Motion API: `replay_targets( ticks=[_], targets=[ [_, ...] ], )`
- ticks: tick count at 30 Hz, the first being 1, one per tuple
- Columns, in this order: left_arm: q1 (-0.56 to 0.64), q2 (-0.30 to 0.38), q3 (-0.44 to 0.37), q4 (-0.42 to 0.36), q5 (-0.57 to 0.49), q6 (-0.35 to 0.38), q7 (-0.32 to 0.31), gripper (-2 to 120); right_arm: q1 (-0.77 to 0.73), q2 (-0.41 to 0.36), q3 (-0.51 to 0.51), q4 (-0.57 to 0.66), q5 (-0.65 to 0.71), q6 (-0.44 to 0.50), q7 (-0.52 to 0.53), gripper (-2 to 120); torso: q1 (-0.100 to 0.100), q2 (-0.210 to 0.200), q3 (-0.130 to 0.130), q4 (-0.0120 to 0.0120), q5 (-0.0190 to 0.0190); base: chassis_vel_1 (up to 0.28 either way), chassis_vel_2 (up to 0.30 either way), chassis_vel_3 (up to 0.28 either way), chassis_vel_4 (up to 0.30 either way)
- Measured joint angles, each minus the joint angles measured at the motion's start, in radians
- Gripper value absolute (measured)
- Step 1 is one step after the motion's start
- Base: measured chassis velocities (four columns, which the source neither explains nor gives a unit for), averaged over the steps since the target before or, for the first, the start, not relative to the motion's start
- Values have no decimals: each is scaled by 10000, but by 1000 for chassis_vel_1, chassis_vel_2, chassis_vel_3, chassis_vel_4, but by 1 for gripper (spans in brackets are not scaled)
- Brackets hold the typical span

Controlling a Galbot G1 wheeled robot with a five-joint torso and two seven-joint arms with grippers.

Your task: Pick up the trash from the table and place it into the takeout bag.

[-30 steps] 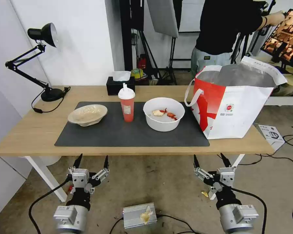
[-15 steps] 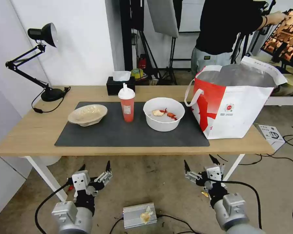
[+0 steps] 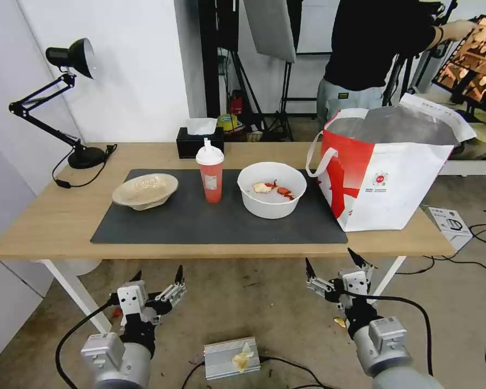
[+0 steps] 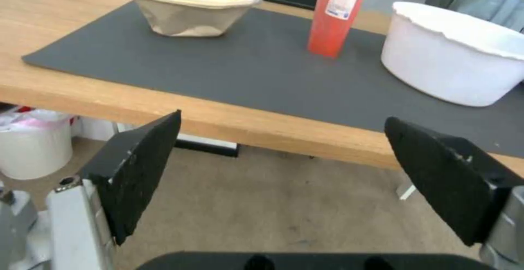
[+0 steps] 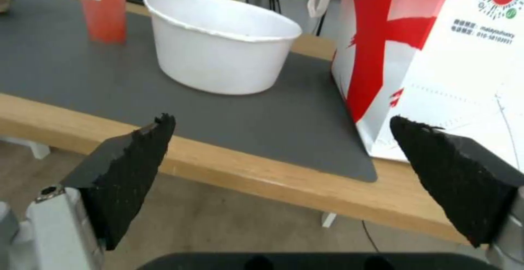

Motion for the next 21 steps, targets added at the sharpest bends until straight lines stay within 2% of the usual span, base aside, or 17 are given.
replay_targets(
  ticks=[7, 12, 16, 17, 19, 20, 21],
  targets=[
    [-15, 70, -81, -54, -110, -153, 35, 100, 76, -107, 226, 161, 187, 531, -268, 100, 0, 0, 0, 0, 1, 0, 0, 0, 0],
    [-13, 110, -93, -55, -154, -169, 40, 100, 413, -597, 469, 250, 1074, 951, -865, 100, 0, 0, 0, -1, 0, 0, 0, 0, 0],
    [-4, 99, -108, -42, -194, -178, 50, 100, 1257, -1784, 565, 171, 2197, 1313, -1243, 100, 0, 0, 0, -1, 2, 0, 0, 0, 0],
    [-4, 99, -108, -42, -194, -178, 50, 100, 1257, -1784, 565, 171, 2197, 1313, -1243, 100, 0, 0, 0, -1, 2, 0, 0, 0, 0],
    [6, 81, -165, -41, -219, -189, 55, 100, 2084, -2738, 538, 32, 3154, 1490, -1382, 100, -1, -1, 0, -1, 2, 0, 0, 0, 0],
    [6, 81, -165, -41, -219, -189, 55, 100, 2084, -2738, 538, 32, 3154, 1490, -1382, 100, -1, -1, 0, -1, 2, 0, 0, 0, 0],
    [19, 35, -202, -41, -222, -201, 55, 100, 2546, -3198, 452, -61, 3612, 1594, -1420, 100, 0, 0, 0, 1, 3, 0, 0, 0, 0]
  ],
)
